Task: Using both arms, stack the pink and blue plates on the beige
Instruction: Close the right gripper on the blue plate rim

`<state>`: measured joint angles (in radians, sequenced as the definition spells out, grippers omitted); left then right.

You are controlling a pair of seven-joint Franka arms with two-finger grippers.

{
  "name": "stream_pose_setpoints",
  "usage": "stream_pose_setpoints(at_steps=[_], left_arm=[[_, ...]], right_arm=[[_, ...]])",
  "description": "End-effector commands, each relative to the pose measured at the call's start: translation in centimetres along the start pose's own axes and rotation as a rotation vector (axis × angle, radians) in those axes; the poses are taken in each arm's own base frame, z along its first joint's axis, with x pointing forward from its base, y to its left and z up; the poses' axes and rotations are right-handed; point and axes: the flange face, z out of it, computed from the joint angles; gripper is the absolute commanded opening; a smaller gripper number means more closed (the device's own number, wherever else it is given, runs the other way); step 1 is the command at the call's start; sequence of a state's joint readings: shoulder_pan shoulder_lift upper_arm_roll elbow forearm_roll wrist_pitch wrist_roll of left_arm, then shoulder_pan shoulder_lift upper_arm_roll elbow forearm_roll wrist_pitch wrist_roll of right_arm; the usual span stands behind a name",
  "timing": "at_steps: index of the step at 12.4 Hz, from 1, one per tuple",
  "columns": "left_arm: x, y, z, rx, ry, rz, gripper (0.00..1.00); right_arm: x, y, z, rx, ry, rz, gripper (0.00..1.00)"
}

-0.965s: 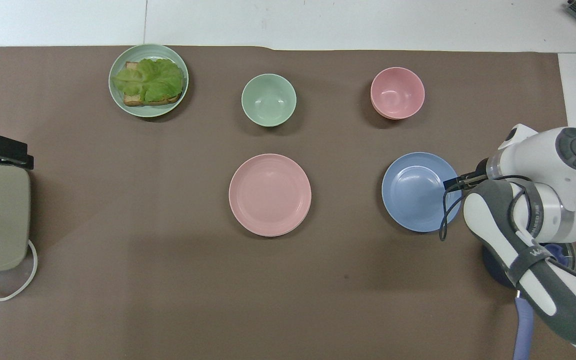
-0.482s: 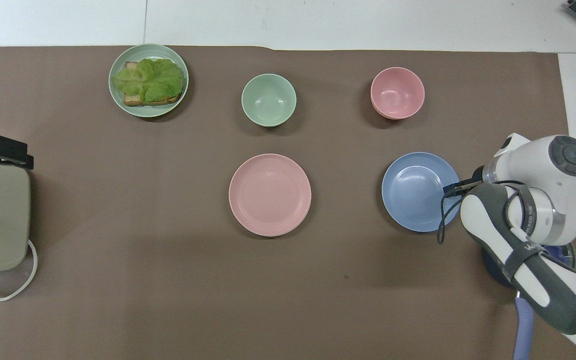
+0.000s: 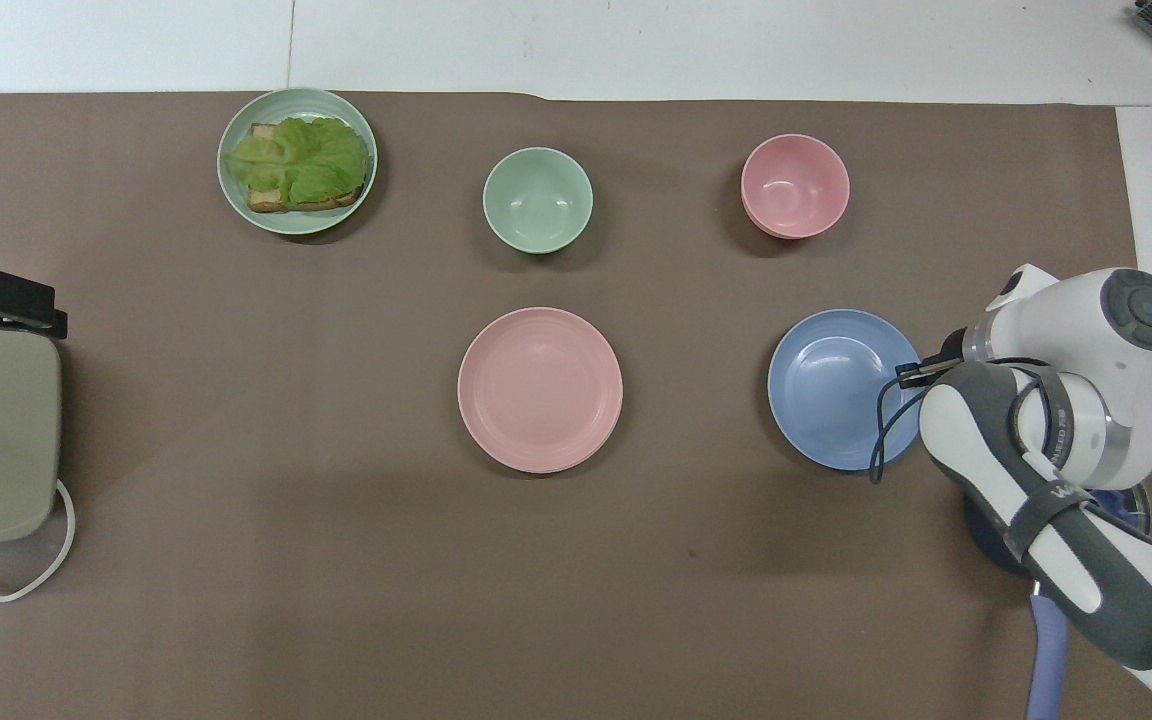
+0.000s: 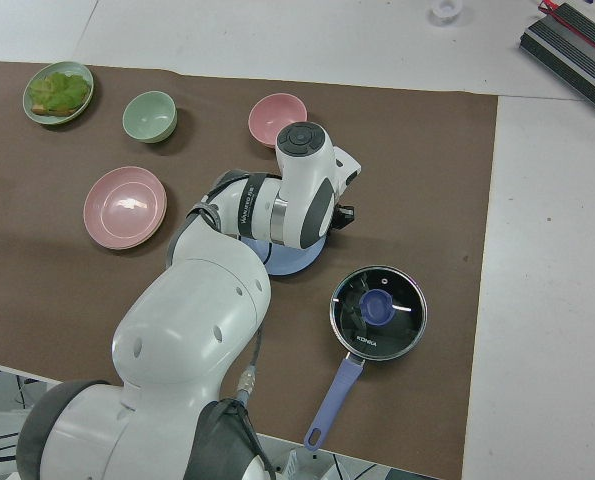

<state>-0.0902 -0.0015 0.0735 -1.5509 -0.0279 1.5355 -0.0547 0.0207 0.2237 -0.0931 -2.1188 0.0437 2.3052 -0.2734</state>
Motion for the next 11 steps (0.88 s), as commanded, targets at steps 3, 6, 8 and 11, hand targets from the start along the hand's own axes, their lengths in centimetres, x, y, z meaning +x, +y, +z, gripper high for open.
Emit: stream_pose_setpoints(at_steps=[3,6,8,11], left_arm=[[-0.5,-0.2,-0.2,0.004,-0.007,0.007,1.00],[-0.4,-0.3,-0.2,0.006,-0.006,0.009,1.00],[-0.5,-0.2,-0.2,0.004,-0.007,0.007,1.00],[-0.4,-0.2,-0.2,0.004,-0.006,0.009,1.00]], right_arm=[[0.1,-0.9,-5.2,0.031,-0.001,-0.014,0.00],[-0.5,-2.3,-8.9,0.052,0.031,-0.023,0.00],[-0.6,-3.3,-10.9,0.087,0.055,-0.019,0.00],[0.7,-7.8,-12.1,0.087,0.069,-0.018,0.00]])
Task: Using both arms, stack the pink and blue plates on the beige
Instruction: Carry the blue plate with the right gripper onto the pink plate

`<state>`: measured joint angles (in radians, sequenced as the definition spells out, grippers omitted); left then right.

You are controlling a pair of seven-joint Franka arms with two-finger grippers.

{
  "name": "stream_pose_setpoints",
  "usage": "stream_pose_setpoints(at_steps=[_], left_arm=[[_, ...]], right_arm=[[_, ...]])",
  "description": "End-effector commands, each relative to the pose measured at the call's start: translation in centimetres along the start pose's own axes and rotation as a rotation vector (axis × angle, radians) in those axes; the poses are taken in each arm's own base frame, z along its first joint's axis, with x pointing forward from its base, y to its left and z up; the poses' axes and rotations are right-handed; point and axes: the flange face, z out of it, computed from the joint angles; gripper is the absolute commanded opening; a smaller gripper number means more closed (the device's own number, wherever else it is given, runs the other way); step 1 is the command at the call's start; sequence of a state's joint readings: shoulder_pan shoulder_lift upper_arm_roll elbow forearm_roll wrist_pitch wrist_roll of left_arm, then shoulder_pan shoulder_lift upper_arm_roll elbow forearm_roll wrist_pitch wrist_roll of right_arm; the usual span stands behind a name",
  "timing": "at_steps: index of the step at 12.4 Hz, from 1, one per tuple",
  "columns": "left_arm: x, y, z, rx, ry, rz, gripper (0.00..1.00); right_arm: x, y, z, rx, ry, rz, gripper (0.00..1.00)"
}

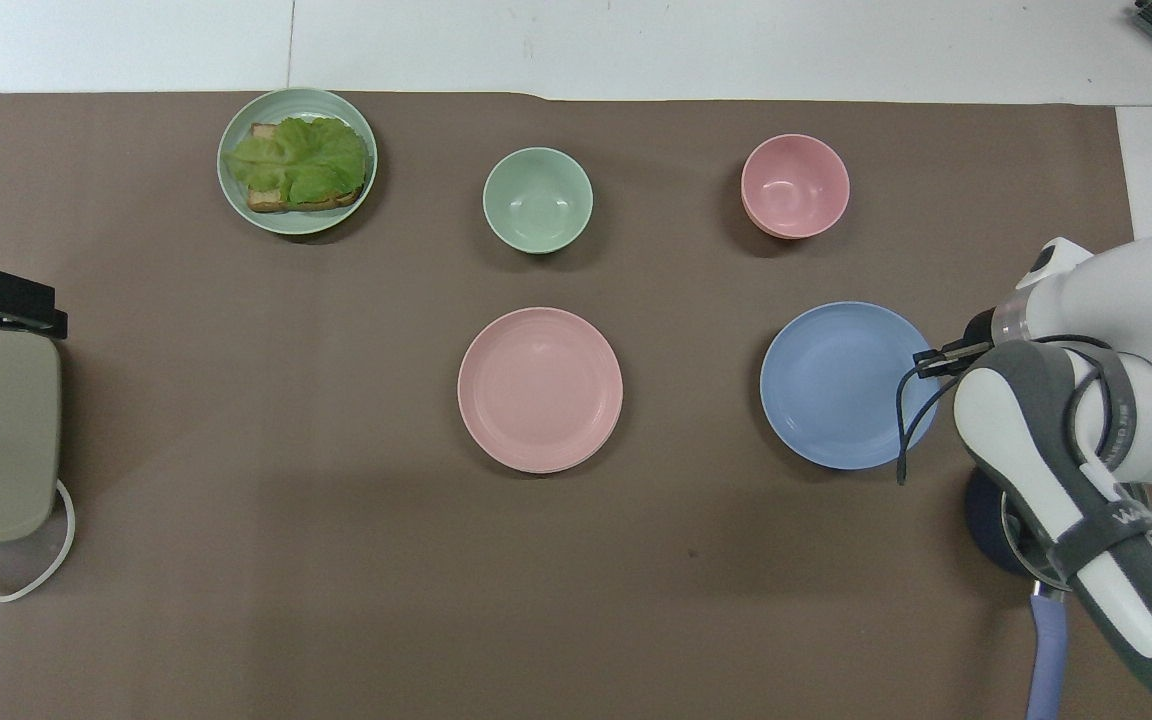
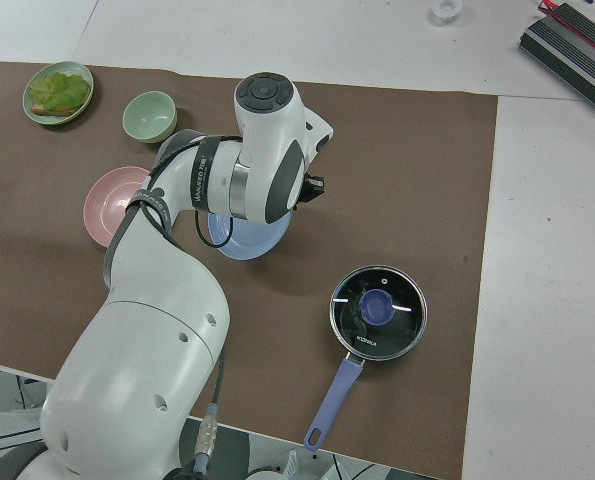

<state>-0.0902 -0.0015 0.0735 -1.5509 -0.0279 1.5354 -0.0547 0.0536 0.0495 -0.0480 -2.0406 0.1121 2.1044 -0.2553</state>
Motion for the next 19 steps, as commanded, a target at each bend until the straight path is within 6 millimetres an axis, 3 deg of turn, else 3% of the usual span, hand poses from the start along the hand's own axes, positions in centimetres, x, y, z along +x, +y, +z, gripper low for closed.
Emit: stream_pose_setpoints(at_steps=[1,4,7,9,11,15,19], left_arm=[[-0.5,-0.2,-0.2,0.004,-0.007,0.007,1.00],[-0.5,-0.3,-0.2,0.006,-0.007,0.007,1.00],[-0.5,-0.3,-0.2,0.006,-0.007,0.007,1.00],[-0.4,-0.3,-0.2,0.006,-0.006,0.009,1.00],[-0.5,-0.3,-0.2,0.006,-0.007,0.009,1.00],[-0.5,-0.2,-0.2,0.004,-0.007,0.007,1.00],[-0.5,-0.2,-0.2,0.004,-0.007,0.009,1.00]], right_arm=[[1.4,-5.0,-0.3,0.016,0.018,0.039,0.00],[2.1,-10.3,-0.2,0.020,0.024,0.091,0.00],[3.5,-18.5,2.1,0.030,0.063,0.172,0.00],[3.8,-22.5,2.5,0.040,0.065,0.211,0.00],[3.6,-26.5,4.3,0.047,0.059,0.254,0.00],[3.2,-29.7,7.6,0.103,0.012,0.316,0.00],[3.8,-29.6,8.5,0.111,0.038,0.316,0.00]])
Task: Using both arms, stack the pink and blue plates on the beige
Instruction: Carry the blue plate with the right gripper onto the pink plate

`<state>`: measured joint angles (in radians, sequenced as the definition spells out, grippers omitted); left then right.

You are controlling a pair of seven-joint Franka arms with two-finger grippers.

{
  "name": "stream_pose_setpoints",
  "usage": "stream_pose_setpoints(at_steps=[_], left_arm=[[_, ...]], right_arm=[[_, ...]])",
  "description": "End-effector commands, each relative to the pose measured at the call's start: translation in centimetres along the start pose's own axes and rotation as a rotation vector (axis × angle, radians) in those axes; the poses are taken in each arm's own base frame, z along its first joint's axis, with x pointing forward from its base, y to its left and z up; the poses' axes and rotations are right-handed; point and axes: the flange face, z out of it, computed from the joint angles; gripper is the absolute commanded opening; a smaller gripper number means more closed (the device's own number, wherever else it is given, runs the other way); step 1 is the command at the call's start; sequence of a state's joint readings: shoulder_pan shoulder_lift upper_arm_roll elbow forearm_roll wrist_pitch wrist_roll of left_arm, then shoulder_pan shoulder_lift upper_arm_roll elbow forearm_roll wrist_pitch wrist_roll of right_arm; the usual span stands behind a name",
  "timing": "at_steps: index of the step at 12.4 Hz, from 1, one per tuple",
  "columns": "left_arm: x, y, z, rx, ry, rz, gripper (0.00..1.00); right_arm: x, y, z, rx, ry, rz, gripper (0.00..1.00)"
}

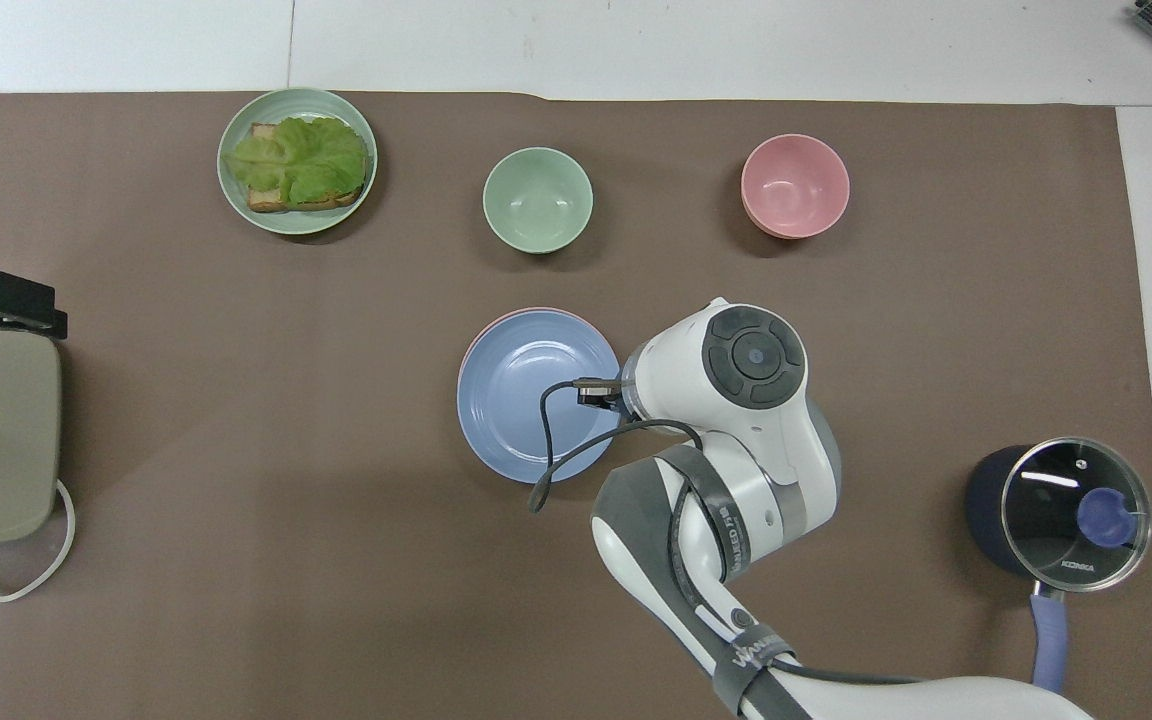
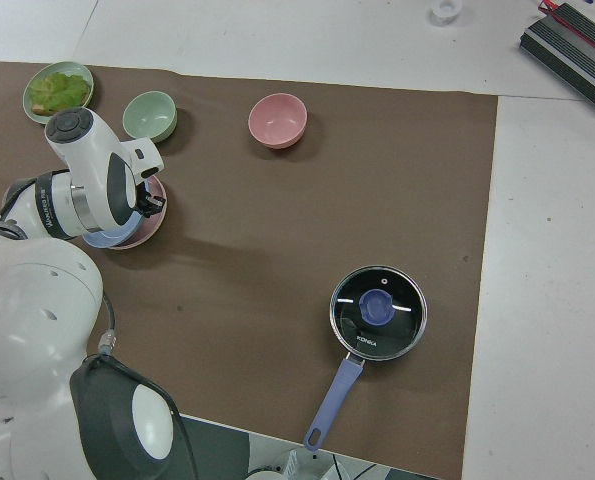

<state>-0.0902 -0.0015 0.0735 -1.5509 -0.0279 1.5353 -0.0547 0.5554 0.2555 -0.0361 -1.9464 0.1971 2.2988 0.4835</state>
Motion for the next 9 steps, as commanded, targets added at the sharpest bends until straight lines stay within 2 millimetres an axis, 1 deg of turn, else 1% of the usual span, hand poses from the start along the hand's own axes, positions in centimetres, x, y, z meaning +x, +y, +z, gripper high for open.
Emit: stream_pose_setpoints(at_steps=[1,2,3,4,6,7,8,9], left_arm=[[-0.5,-0.3,-0.2,0.006,-0.007,0.007,1.00],[-0.5,-0.3,-0.2,0.006,-0.007,0.009,1.00],[-0.4,-0.2,-0.2,0.004,-0.006,0.009,1.00],[-0.4,-0.3,-0.2,0.004,-0.006,0.006,1.00],[-0.5,-0.3,-0.2,0.006,-0.007,0.009,1.00],[-0.4,-0.3,-0.2,0.006,-0.006,0.007,1.00],[-0.5,-0.3,-0.2,0.006,-0.007,0.007,1.00],[-0.4,-0.3,-0.2,0.004,-0.007,0.006,1.00]], right_arm=[[0.8,-0.2,0.4,0.032,0.018,0.022,0.00],[1.1,0.1,0.7,0.032,0.021,0.023,0.32],[1.2,0.2,0.8,0.031,0.022,0.019,0.82],[1.1,0.0,0.8,0.029,0.026,0.008,1.00],[1.5,0.4,0.4,0.019,0.039,-0.008,1.00],[1.8,0.8,-0.4,0.021,0.049,-0.016,1.00],[2.5,1.8,-1.6,0.016,0.065,-0.016,1.00],[3.3,3.0,-3.3,0.004,0.099,-0.026,1.00]])
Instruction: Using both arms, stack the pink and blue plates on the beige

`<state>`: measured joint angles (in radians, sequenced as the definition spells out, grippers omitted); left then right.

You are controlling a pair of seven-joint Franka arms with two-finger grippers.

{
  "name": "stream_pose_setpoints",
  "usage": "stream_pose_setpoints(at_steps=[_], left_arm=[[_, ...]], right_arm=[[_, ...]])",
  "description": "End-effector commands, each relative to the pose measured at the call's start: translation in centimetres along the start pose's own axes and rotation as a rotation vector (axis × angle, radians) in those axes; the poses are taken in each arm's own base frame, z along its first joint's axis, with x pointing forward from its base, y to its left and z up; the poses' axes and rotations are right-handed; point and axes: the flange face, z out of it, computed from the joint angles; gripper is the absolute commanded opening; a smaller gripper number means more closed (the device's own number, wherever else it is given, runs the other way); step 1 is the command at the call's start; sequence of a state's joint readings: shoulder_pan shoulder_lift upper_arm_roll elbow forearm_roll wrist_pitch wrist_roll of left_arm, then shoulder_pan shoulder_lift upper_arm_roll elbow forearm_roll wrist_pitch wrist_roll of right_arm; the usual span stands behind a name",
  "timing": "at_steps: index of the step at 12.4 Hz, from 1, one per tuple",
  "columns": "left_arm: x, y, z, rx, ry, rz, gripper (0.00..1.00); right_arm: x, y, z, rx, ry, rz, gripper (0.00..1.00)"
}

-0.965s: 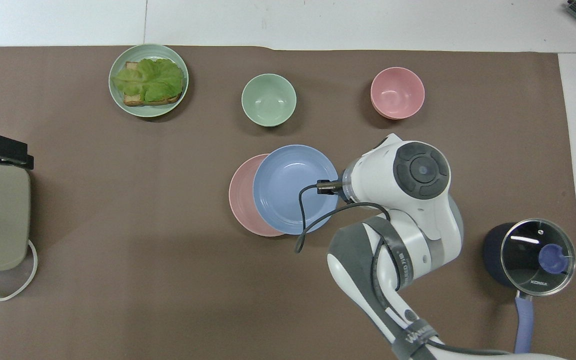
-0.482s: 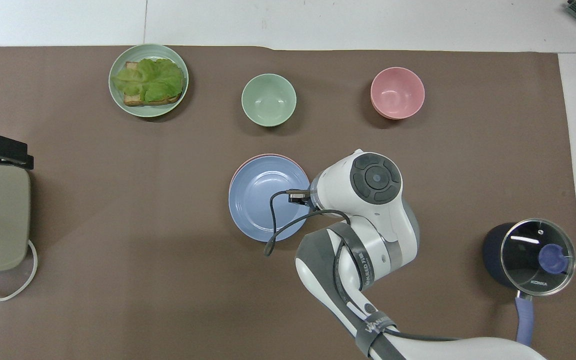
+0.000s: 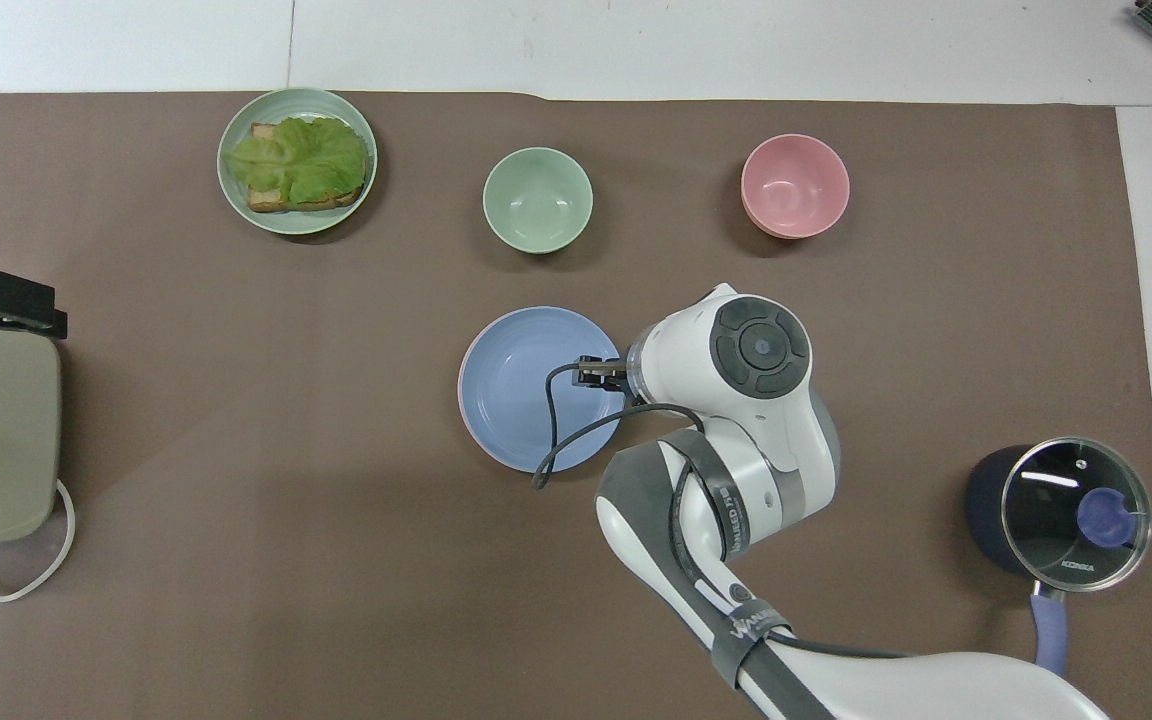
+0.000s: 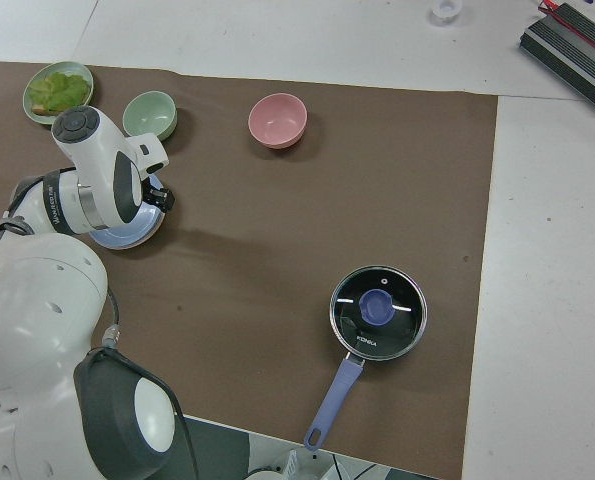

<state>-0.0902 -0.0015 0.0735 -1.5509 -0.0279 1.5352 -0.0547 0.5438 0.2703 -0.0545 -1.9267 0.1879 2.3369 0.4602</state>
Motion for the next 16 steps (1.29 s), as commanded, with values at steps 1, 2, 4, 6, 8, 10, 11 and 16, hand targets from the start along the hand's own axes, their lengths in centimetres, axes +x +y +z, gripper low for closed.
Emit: stream_pose_setpoints(at_steps=[1,2,4,6,8,10,11,16], left_arm=[[-0.4,-0.2,-0.2,0.004,-0.006,0.007,1.00],[-0.5,-0.3,-0.2,0.006,-0.007,0.007,1.00],[-0.4,-0.3,-0.2,0.006,-0.005,0.009,1.00],[-0.5,-0.3,-0.2,0.006,-0.007,0.009,1.00],[-0.5,-0.3,-0.3,0.006,-0.005,0.007,1.00],[-0.5,-0.3,-0.2,0.006,-0.007,0.007,1.00],[-0.5,-0.3,-0.2,0.006,-0.007,0.009,1.00],[-0.4,-0.3,-0.2,0.006,-0.005,0.007,1.00]], right_arm=[[2.4,3.2,-4.6,-0.028,0.086,-0.039,1.00],[3.4,4.8,-6.7,-0.056,0.125,-0.050,1.00],[4.5,7.2,-9.4,-0.074,0.134,-0.076,1.00],[5.6,9.1,-11.3,-0.102,0.121,-0.085,1.00],[6.0,10.1,-14.1,-0.149,0.113,-0.093,1.00],[5.5,12.0,-17.6,-0.161,0.100,-0.069,1.00],[5.0,13.2,-19.4,-0.166,0.090,-0.069,1.00],[2.4,20.4,-25.6,-0.177,-0.012,-0.064,1.00]])
